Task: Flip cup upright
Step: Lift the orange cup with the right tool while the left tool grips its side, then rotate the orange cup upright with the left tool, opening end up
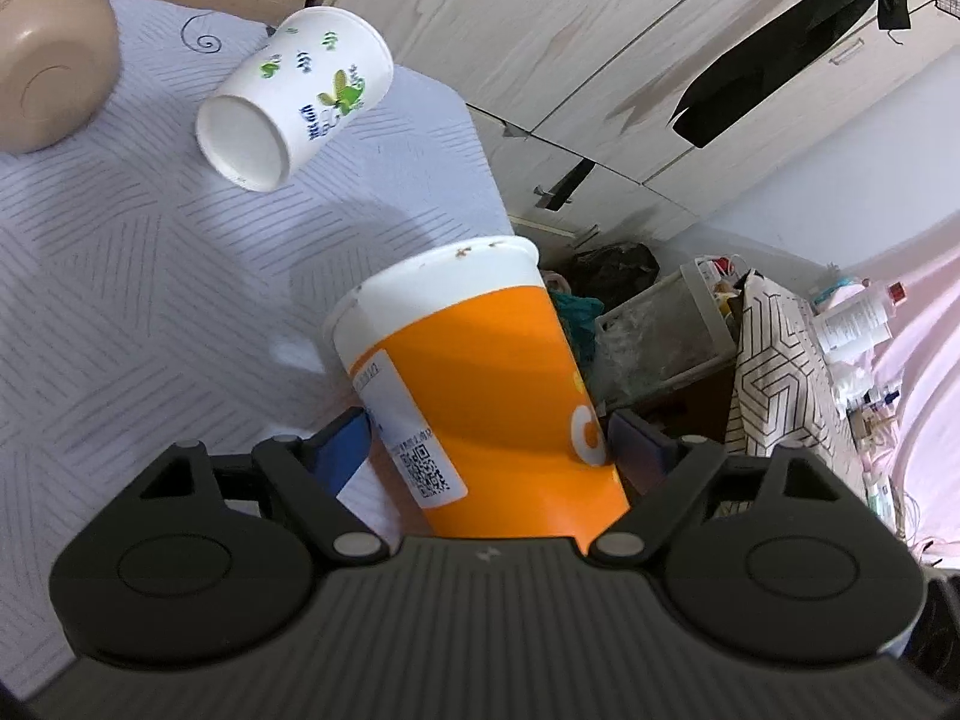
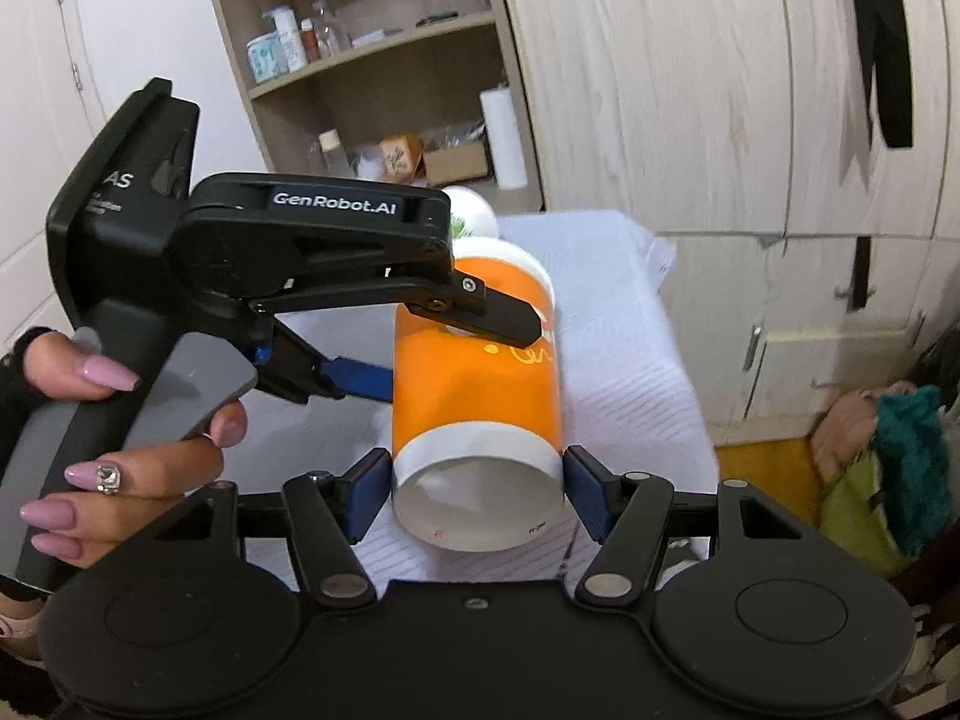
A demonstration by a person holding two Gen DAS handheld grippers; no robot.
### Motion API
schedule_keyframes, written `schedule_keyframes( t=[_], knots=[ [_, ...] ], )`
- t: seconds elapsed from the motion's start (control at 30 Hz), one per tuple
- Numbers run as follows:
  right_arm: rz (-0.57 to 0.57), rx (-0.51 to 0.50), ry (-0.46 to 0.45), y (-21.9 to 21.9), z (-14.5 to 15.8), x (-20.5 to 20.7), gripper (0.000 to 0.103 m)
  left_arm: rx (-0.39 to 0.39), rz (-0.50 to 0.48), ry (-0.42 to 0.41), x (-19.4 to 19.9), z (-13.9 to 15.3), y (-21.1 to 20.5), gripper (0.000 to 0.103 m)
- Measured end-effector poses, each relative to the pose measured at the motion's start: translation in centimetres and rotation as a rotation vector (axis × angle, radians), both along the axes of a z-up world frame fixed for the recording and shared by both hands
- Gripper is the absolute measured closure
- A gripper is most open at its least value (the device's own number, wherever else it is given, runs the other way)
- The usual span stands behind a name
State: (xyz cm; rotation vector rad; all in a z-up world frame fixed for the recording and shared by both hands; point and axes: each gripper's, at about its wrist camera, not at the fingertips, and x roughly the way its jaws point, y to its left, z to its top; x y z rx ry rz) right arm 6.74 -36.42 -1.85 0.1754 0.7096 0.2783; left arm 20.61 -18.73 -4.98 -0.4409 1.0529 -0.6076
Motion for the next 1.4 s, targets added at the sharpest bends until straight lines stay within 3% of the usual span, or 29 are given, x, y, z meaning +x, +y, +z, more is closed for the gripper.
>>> schedule_keyframes(
  t=[0.27, 0.57, 0.73, 0.97, 1.13, 1.4],
  knots=[
    [0.066, 0.026, 0.040, -0.3, 0.3, 2.2, 0.031, -0.020, -0.030, 0.041, 0.3, -0.8, 1.4, 0.023],
    [0.175, -0.049, 0.097, 0.7, 0.4, 5.1, 0.029, -0.030, -0.068, 0.060, 0.8, -1.0, 1.7, 0.023],
    [0.202, -0.081, 0.069, 1.5, 0.9, 4.0, 0.029, -0.026, -0.087, 0.039, 0.2, -0.5, 2.0, 0.023],
    [0.237, -0.040, 0.037, 2.7, 1.6, 2.9, 0.030, 0.029, -0.077, -0.075, -2.5, 1.2, 4.0, 0.023],
    [0.311, 0.074, -0.008, 5.4, 1.3, 2.7, 0.032, 0.053, -0.030, -0.182, -4.9, 1.9, 9.1, 0.023],
    [0.453, 0.133, -0.082, 10.8, 1.6, 3.5, 0.034, 0.120, 0.057, -0.298, -6.9, 3.5, 15.7, 0.023]
  ],
)
